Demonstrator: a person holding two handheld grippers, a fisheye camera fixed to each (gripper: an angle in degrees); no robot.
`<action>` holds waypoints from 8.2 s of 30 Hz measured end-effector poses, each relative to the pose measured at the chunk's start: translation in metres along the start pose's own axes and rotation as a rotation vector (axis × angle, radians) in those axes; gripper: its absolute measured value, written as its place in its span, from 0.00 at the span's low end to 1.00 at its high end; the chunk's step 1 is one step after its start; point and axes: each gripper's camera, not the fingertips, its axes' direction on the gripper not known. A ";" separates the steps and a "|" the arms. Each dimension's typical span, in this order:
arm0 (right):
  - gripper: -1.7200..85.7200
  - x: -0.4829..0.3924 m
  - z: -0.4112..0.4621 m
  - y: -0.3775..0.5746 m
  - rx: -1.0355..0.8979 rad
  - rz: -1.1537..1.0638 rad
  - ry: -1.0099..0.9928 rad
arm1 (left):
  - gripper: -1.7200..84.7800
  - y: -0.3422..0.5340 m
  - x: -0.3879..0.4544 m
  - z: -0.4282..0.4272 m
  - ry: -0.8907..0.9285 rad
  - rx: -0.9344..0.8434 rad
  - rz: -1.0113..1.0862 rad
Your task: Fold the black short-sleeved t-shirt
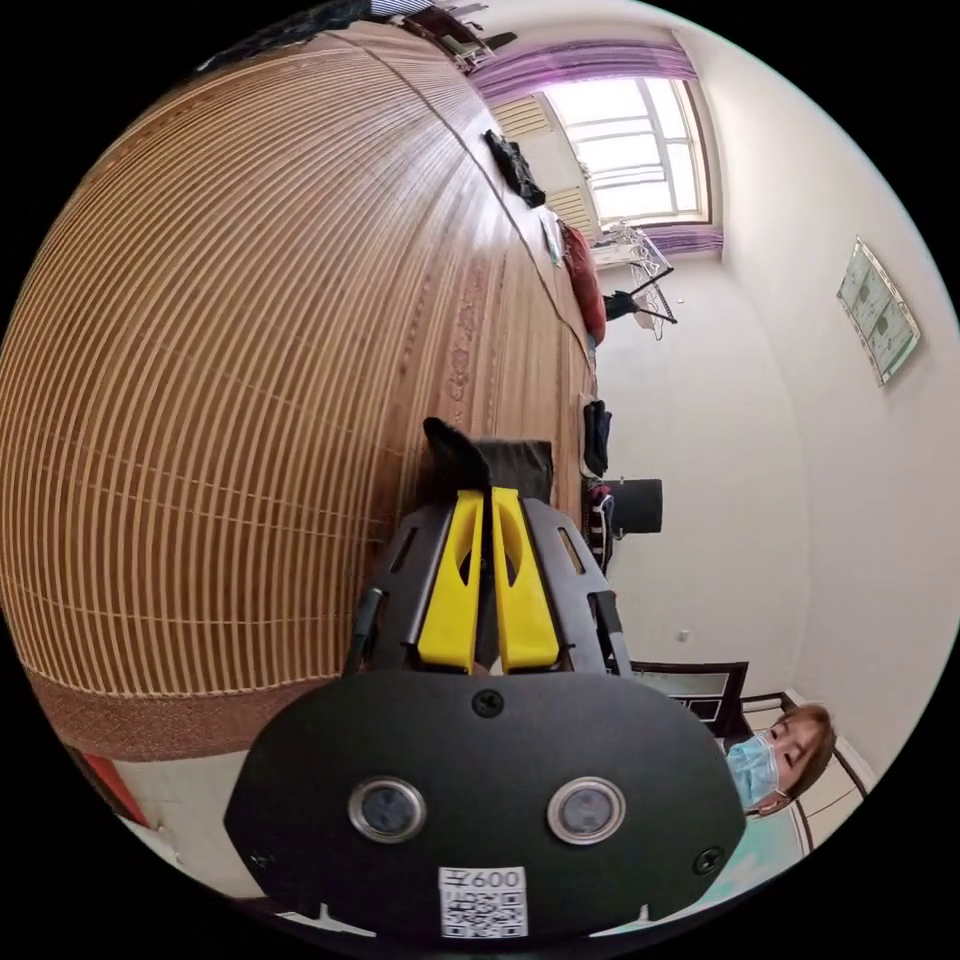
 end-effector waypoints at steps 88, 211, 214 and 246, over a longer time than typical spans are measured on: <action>0.01 0.368 -0.385 -0.168 -0.225 0.871 0.145 | 0.02 0.226 0.081 0.525 -1.100 -0.114 0.678; 0.01 0.134 -0.245 -0.026 -0.193 0.180 0.266 | 0.03 0.200 -0.321 0.303 -0.680 -0.102 0.754; 0.01 0.139 -0.251 -0.012 -0.152 0.188 0.325 | 0.07 0.225 -0.305 0.289 -0.583 -0.022 0.790; 0.01 0.343 -0.284 0.122 -0.132 0.375 0.191 | 0.03 0.141 -0.415 0.242 -0.206 -0.145 0.616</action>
